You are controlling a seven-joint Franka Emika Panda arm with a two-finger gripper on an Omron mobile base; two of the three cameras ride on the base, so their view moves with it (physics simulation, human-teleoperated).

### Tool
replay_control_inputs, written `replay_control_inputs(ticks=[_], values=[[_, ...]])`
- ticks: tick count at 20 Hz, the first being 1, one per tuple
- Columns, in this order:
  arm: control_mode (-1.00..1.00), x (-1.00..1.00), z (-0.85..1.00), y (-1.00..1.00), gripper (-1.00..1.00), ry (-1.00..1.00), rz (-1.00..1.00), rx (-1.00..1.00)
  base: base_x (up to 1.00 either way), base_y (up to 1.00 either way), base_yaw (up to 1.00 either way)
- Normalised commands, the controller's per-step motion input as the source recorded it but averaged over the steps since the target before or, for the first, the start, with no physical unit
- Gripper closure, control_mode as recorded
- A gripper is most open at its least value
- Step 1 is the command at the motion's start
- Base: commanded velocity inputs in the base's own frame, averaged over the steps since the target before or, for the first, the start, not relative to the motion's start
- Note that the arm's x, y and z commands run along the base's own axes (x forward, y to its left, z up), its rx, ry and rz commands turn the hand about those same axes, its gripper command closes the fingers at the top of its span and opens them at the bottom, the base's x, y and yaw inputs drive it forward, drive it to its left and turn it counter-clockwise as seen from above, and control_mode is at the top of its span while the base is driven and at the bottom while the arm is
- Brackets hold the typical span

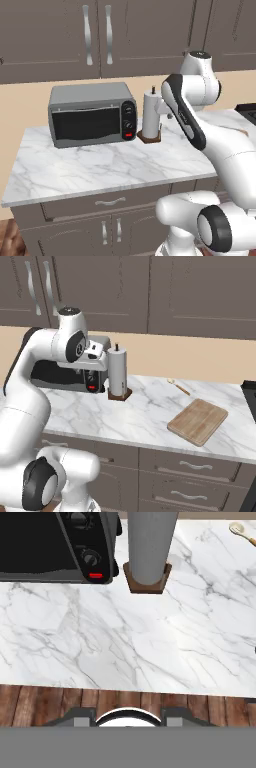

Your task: Open the drawer on the right and place the cutting tools on the cutting board.

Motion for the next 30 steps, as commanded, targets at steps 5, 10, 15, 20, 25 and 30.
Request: replay_control_inputs(ticks=[5,10,15,20,25,30], values=[[-1.00,-0.44,0.00,-0.06,-1.00,-0.13,0.00,0.02,0.00,0.00,0.00],[-1.00,-0.48,0.00,-0.56,-1.00,-0.22,-0.01,0.20,0.00,0.00,0.00],[-1.00,-0.34,0.00,-0.84,-1.00,-0.10,-0.02,0.24,0.00,0.00,0.00],[-1.00,-0.30,-0.02,-0.92,-1.00,-0.01,-0.10,0.20,0.00,0.00,0.00],[-1.00,-0.27,-0.18,-0.82,-1.00,0.00,-0.13,0.24,0.00,0.00,0.00],[-1.00,-0.29,-0.30,-0.45,-1.00,0.00,-0.08,0.22,0.00,0.00,0.00]])
